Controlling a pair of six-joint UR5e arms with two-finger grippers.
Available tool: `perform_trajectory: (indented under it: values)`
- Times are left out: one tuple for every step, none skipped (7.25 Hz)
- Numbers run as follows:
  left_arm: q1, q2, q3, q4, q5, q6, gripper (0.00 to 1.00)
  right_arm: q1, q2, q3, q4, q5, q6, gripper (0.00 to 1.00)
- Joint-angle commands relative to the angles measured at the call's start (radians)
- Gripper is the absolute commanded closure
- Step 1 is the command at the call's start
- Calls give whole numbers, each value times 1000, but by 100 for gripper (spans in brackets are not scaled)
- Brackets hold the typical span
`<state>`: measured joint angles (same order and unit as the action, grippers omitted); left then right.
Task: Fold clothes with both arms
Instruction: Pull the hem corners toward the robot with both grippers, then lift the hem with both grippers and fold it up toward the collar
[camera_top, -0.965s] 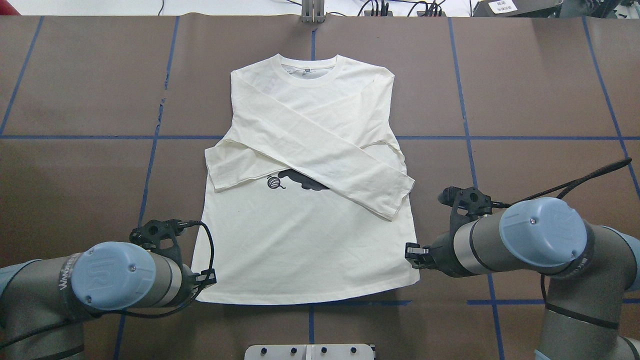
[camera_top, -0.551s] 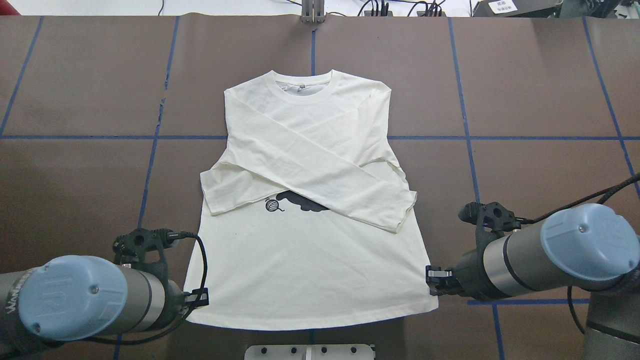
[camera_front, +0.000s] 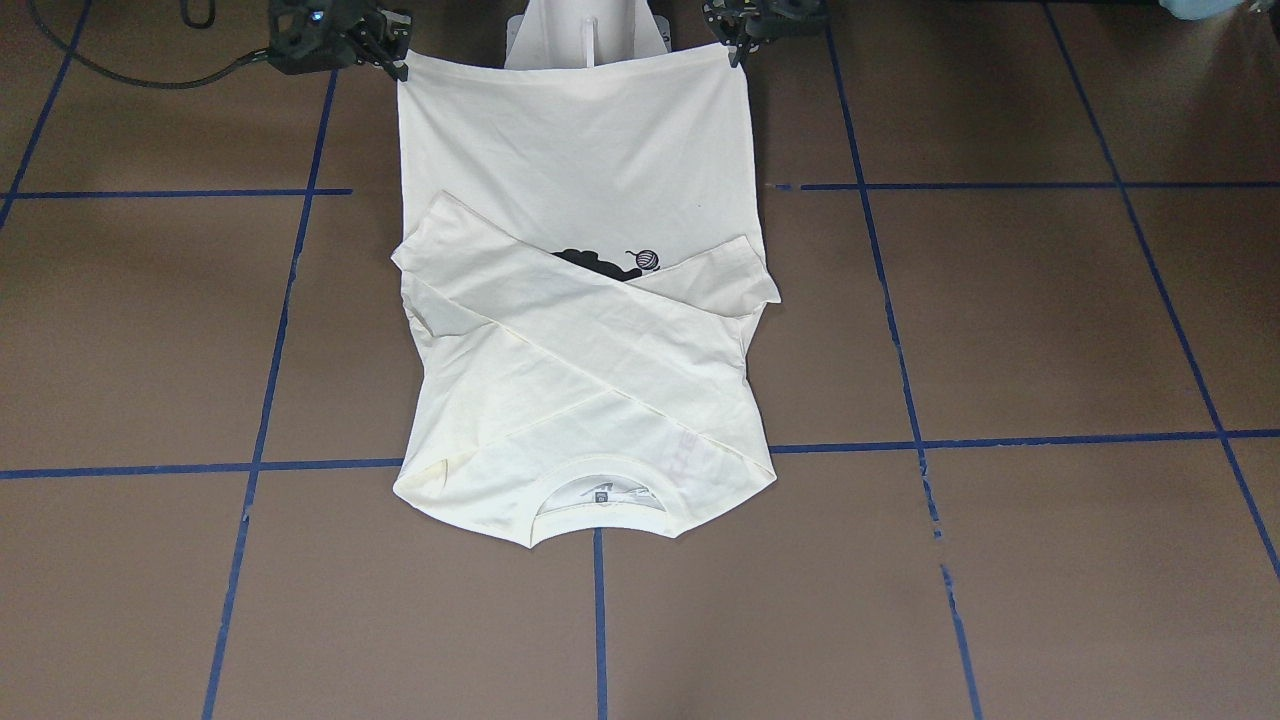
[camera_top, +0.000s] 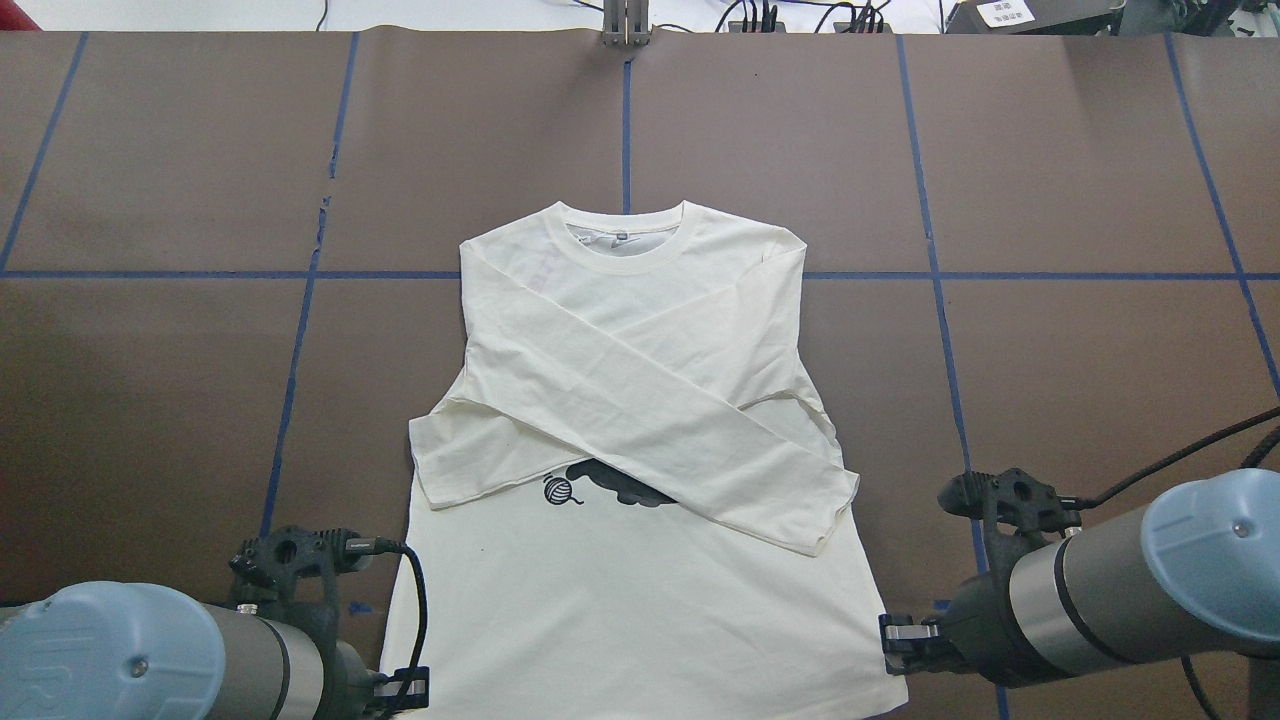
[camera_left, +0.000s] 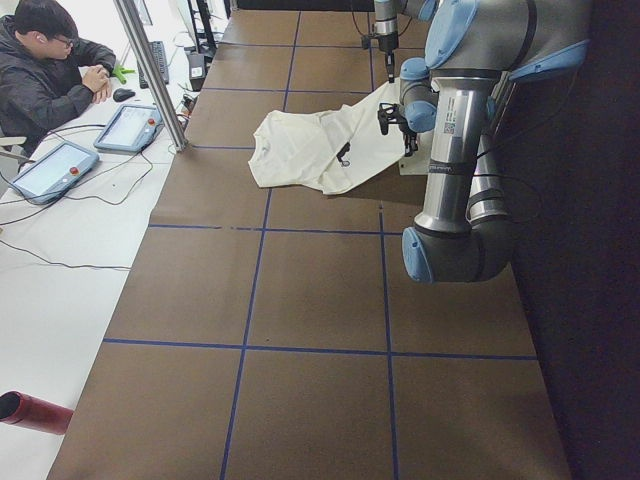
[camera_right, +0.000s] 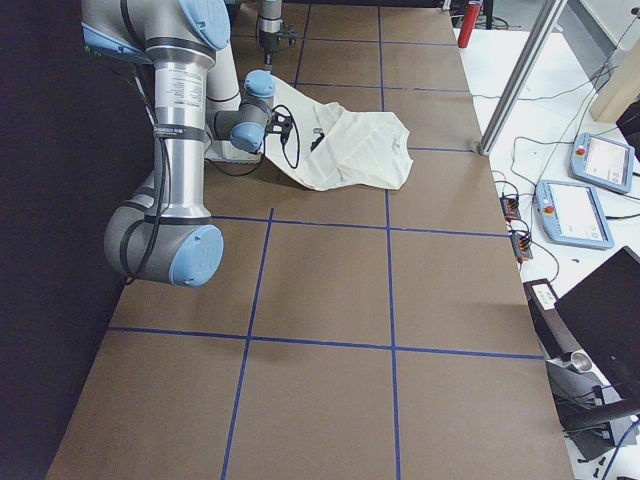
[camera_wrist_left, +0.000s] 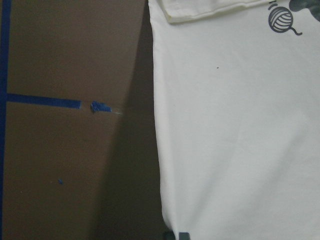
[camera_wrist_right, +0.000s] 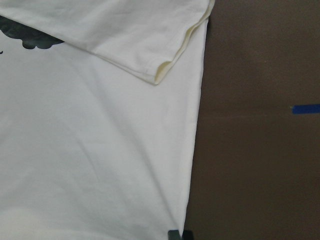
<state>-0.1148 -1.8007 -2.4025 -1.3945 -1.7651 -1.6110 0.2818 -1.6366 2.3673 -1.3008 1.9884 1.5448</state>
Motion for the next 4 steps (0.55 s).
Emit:
perform_trajectory:
  values:
    - [-87, -28, 13, -9, 9, 9, 100, 141, 94, -34, 0, -2, -27, 100]
    - [-156, -55, 34, -9, 9, 14, 100, 219, 172, -84, 0, -3, -90, 100]
    - [-219, -72, 67, -9, 9, 76, 100, 281, 211, -127, 0, -11, -183, 100]
    - [-294, -94, 97, -8, 7, 151, 100, 351, 248, -191, 0, -10, -280, 100]
